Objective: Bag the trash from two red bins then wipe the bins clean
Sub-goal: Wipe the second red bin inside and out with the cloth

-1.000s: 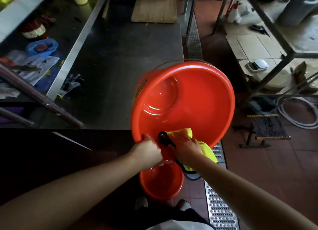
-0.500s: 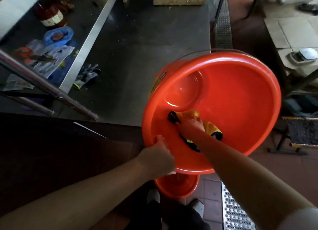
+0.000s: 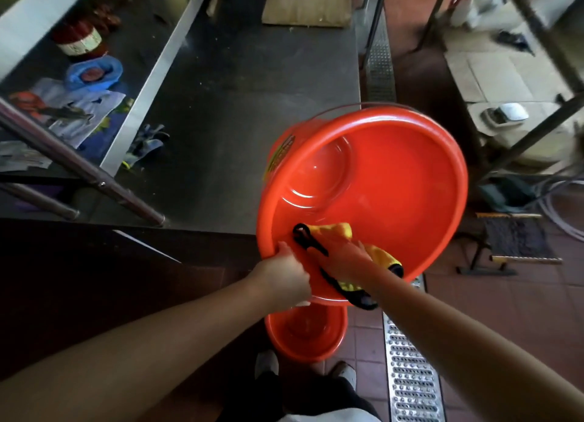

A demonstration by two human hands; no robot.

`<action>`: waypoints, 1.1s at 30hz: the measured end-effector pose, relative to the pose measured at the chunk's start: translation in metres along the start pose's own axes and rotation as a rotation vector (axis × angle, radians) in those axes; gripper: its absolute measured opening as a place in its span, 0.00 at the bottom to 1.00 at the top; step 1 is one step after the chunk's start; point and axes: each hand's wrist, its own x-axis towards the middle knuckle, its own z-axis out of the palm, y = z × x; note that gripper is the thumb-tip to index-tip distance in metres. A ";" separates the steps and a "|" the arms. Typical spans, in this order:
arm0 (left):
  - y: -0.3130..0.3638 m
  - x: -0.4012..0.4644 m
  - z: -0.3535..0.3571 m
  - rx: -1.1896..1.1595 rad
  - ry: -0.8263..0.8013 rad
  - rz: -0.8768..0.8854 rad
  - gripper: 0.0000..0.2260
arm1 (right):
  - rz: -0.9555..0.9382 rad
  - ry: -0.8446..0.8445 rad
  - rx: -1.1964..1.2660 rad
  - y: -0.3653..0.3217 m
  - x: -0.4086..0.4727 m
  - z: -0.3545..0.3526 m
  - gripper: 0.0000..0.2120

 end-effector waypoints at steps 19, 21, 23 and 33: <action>-0.046 -0.054 0.031 0.021 0.134 -0.063 0.29 | -0.292 0.212 -0.720 0.008 -0.105 -0.031 0.40; -0.052 -0.060 0.039 0.078 0.117 -0.093 0.30 | -0.314 0.217 -0.807 0.004 -0.103 -0.034 0.39; -0.051 -0.060 0.046 0.076 0.097 -0.154 0.32 | -0.340 0.225 -0.843 -0.001 -0.100 -0.035 0.35; 0.030 -0.006 0.019 -0.377 0.098 -0.435 0.41 | -0.300 0.204 -0.753 0.003 -0.095 -0.031 0.38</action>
